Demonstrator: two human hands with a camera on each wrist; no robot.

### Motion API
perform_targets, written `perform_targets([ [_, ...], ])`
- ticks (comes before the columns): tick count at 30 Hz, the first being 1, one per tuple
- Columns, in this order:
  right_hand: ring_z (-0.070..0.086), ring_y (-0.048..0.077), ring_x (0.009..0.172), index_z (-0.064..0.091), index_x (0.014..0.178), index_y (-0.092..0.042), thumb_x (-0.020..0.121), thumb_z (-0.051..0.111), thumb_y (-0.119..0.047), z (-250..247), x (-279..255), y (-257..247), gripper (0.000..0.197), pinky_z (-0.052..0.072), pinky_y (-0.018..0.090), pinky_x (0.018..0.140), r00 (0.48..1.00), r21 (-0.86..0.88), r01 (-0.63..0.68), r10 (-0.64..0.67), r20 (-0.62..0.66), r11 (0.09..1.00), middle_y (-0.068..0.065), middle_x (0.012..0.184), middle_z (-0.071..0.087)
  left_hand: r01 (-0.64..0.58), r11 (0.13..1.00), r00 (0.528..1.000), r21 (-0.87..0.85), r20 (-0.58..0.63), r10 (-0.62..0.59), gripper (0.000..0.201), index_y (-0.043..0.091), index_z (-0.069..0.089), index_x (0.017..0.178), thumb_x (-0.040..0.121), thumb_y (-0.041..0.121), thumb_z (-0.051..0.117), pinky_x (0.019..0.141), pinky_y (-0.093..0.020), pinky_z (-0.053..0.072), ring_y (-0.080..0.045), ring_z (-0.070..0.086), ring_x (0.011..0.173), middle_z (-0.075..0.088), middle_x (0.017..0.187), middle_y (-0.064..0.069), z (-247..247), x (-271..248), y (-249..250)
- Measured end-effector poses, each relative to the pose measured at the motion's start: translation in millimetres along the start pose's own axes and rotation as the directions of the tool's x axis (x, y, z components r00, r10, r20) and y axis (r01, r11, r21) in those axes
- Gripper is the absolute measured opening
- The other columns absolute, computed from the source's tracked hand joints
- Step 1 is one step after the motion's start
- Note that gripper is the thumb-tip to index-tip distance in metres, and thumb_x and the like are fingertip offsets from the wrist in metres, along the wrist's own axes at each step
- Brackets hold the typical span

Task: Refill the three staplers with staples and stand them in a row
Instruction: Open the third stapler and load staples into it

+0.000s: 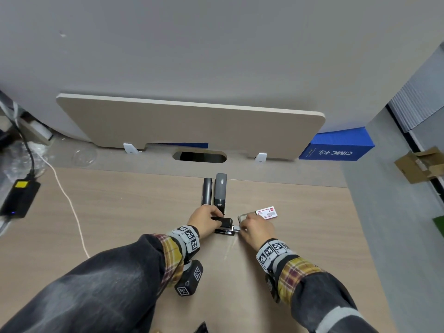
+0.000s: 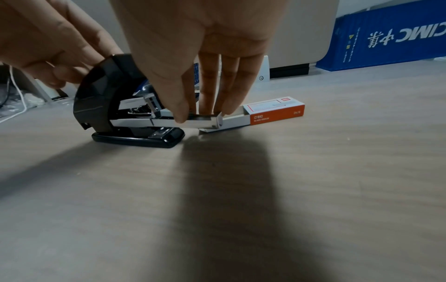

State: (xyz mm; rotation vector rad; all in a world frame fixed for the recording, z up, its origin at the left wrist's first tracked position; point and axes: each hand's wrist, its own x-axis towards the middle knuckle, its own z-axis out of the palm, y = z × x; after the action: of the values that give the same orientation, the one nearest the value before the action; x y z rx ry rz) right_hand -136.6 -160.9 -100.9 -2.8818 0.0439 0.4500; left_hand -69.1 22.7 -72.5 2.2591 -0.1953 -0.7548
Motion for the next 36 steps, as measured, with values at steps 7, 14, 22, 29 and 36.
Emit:
perform_targets([
  [7, 0.055, 0.023, 0.110, 0.070, 0.104, -0.027, 0.090, 0.055, -0.034, 0, 2, 0, 0.022, 0.048, 0.034, 0.080, 1.000, 0.016, 0.025, -0.025, 0.017, 1.000, 0.000, 0.111, 0.060, -0.009, 0.999, 1.000, -0.032, -0.020, 0.008, 0.015, 0.023, 0.068, 0.085, 0.077, 0.010, 0.068, 0.078, -0.028, 0.053, -0.015, 0.058, 0.077, 0.068, 0.100, -0.001, 3, 4, -4],
  [14, 0.055, 0.025, 0.107, 0.069, 0.105, -0.024, 0.091, 0.053, -0.034, 3, 1, 0, 0.023, 0.048, 0.035, 0.079, 1.000, -0.005, 0.009, -0.009, 0.027, 1.000, 0.002, 0.109, 0.059, -0.006, 0.997, 1.000, -0.082, -0.005, 0.006, 0.016, 0.023, 0.066, 0.084, 0.074, 0.017, 0.077, 0.074, -0.029, 0.052, -0.012, 0.058, 0.075, 0.065, 0.095, 0.003, 4, 5, -7],
  [22, 0.056, 0.027, 0.099, 0.067, 0.097, -0.021, 0.080, 0.065, -0.023, 4, -10, -1, 0.018, 0.049, 0.035, 0.069, 0.991, 0.024, 0.097, -0.094, -0.093, 0.995, 0.002, 0.104, 0.059, -0.019, 0.998, 1.000, -0.061, -0.011, 0.019, 0.022, 0.016, 0.069, 0.092, 0.073, 0.015, 0.078, 0.081, -0.023, 0.048, -0.010, 0.059, 0.090, 0.063, 0.095, 0.006, 3, 3, -6],
  [29, 0.060, 0.027, 0.079, 0.068, 0.072, -0.018, 0.065, 0.071, -0.015, 7, -15, 1, 0.008, 0.048, 0.030, 0.054, 0.988, 0.031, 0.012, -0.008, -0.157, 0.999, 0.002, 0.085, 0.059, -0.010, 0.998, 1.000, -0.063, -0.011, 0.010, 0.021, 0.017, 0.069, 0.092, 0.073, 0.016, 0.078, 0.078, -0.024, 0.049, -0.010, 0.059, 0.088, 0.063, 0.096, 0.005, 3, 3, -6],
  [36, 0.057, 0.028, 0.091, 0.069, 0.083, -0.019, 0.074, 0.064, -0.014, 6, -16, 3, 0.011, 0.050, 0.034, 0.064, 0.991, 0.084, 0.004, 0.007, -0.132, 0.996, 0.003, 0.095, 0.058, -0.003, 0.998, 1.000, -0.055, -0.017, 0.002, 0.021, 0.018, 0.069, 0.093, 0.073, 0.018, 0.078, 0.083, -0.025, 0.049, -0.012, 0.060, 0.094, 0.065, 0.100, 0.004, 4, 2, -5],
])
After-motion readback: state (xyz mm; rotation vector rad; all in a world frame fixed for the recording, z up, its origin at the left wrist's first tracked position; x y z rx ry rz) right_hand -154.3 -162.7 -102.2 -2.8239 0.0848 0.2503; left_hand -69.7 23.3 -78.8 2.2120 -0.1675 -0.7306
